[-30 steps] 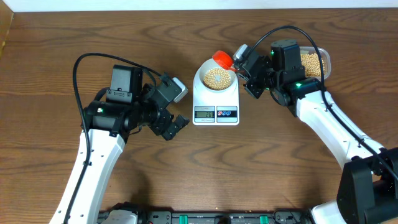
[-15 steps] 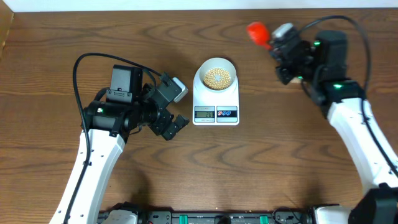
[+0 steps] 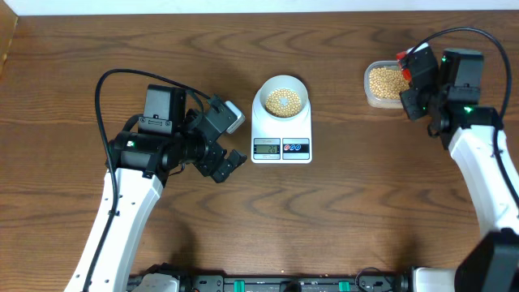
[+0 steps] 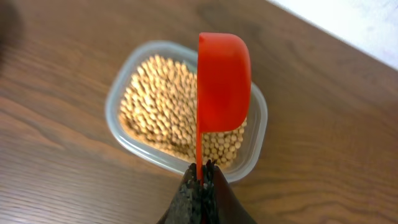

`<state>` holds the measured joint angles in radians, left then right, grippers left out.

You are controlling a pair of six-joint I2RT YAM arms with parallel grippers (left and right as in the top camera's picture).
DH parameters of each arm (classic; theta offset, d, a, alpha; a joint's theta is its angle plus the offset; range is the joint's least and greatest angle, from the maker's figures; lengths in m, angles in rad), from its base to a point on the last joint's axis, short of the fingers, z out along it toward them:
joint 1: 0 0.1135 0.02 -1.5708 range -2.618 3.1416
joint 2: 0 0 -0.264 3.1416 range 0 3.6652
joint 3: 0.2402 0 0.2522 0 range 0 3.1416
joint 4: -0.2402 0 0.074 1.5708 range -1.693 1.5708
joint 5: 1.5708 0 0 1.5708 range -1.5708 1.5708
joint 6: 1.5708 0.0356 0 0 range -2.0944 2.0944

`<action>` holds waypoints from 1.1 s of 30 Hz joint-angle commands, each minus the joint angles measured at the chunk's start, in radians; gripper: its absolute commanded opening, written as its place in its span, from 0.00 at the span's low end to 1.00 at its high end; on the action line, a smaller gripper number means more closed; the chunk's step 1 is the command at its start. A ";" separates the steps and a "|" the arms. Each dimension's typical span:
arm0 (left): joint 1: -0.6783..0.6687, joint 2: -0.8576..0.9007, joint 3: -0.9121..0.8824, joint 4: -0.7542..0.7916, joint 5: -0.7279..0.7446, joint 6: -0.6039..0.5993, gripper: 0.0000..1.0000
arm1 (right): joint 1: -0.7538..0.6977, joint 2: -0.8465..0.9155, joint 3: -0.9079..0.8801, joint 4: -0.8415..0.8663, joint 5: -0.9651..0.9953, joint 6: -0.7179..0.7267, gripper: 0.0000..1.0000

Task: Scoop item into bowl and weigh 50g on scale
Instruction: 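Carry the red scoop right back to the soybean tub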

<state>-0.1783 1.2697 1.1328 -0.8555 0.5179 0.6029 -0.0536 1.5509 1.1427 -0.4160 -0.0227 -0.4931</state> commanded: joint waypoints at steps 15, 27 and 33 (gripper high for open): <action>0.004 -0.009 0.038 -0.001 -0.003 0.006 0.98 | 0.051 0.175 0.002 0.001 0.294 -0.175 0.01; 0.004 -0.009 0.038 0.000 -0.003 0.006 0.98 | 0.085 0.205 0.002 -0.037 -0.071 0.065 0.01; 0.004 -0.009 0.038 -0.001 -0.003 0.006 0.98 | 0.081 0.205 0.002 -0.049 -0.094 0.211 0.01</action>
<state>-0.1783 1.2697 1.1328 -0.8555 0.5179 0.6029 0.0181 1.7466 1.1576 -0.4343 -0.0132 -0.3897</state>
